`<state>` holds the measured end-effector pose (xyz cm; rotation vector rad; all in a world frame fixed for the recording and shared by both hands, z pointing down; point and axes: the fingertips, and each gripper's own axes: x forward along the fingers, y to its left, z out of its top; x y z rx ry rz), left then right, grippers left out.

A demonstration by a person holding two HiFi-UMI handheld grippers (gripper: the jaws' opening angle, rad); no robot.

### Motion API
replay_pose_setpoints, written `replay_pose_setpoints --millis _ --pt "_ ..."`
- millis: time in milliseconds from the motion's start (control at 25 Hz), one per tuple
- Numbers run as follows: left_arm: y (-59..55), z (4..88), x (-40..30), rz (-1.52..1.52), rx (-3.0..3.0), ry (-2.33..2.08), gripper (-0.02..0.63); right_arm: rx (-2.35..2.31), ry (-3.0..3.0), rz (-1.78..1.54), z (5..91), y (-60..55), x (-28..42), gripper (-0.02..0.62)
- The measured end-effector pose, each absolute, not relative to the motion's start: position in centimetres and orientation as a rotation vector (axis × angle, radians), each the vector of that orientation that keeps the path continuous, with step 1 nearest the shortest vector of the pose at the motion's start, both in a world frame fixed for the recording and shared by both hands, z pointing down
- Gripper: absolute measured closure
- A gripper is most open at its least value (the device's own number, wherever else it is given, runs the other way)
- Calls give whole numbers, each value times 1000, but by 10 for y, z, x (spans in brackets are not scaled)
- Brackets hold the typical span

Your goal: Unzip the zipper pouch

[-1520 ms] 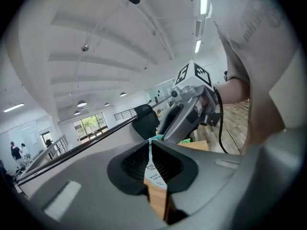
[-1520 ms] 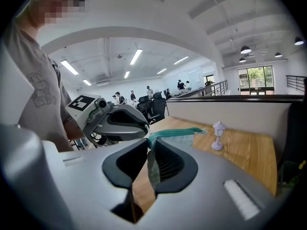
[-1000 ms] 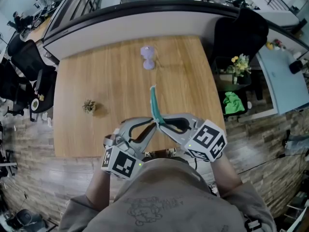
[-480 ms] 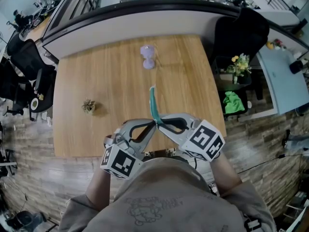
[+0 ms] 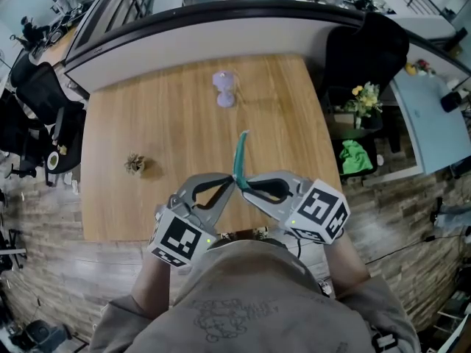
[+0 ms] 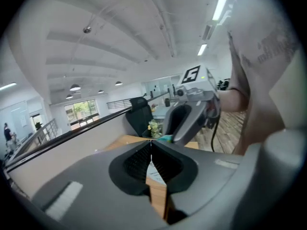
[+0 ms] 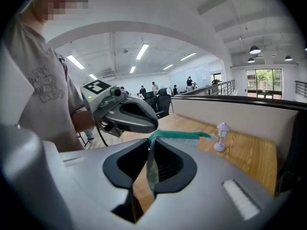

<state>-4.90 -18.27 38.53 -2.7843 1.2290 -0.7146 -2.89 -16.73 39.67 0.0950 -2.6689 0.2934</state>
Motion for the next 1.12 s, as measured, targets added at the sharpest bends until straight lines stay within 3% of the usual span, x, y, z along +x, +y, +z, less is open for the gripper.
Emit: replay_pose_setpoints --millis 520,1120 --pt "-210 375 -138 -759 -2630 1625 603 -25 -2726 252 371 -151 -2 541" --pt "-208 359 -123 -384 -2776 1817 561 326 -2860 393 335 -195 24 541"
